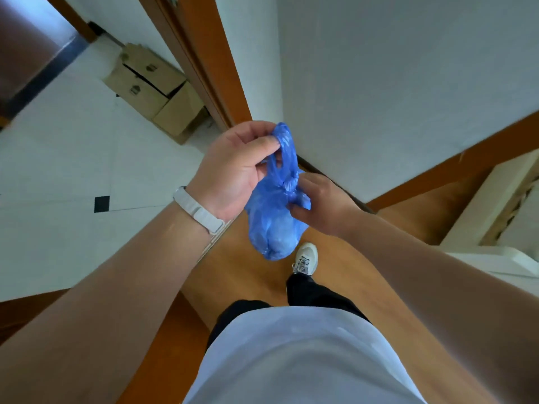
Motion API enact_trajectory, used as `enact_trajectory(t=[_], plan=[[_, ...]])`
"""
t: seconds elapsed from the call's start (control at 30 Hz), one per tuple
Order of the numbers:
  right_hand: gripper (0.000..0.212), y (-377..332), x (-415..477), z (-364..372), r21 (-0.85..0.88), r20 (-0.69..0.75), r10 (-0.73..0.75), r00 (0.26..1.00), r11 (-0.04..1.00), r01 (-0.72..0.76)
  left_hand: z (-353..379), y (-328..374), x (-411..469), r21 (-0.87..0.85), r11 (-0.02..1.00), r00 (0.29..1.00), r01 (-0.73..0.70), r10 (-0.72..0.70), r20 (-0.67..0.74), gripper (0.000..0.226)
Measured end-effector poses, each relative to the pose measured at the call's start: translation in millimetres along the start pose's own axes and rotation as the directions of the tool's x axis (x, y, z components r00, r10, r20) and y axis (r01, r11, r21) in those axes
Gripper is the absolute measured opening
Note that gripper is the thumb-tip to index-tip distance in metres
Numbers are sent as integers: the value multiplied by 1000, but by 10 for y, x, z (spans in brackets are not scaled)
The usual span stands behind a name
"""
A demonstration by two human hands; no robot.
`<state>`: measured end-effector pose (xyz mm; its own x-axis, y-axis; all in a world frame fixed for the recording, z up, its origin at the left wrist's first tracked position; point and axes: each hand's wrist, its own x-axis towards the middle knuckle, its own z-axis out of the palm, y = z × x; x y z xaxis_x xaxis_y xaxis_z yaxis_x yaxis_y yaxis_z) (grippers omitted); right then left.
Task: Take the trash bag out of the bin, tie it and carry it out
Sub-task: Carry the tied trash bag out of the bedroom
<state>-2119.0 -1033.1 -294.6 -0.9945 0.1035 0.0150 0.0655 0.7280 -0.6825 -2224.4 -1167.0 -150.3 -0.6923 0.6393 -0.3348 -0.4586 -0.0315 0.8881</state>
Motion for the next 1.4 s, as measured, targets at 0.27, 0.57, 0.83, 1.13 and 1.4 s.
enact_trajectory(t=[0.27,0.57,0.83,1.13,1.4], plan=[[23,340,417,-59,5,56,148,987,989,-149,-92,-105,846,35,997,997,74,-74,8,13],[52,1155,750,441,-98,70,414,908,908,-407,-250,-760,1756,-8,985,962,174,-169,214,20],[49,2064,1014,1263,-123,46,510,859,856,-502,-748,-1829,2726,-13,958,937,286,-277,214,20],[56,3030,1179,2336,-129,76,624,778,780,-613,-1229,-3090,3505,43,935,909,351,-352,224,14],[53,3750,1341,2976,-203,98,619,780,779,-593,-1502,-3973,3973,91,924,888,370,-381,256,12]])
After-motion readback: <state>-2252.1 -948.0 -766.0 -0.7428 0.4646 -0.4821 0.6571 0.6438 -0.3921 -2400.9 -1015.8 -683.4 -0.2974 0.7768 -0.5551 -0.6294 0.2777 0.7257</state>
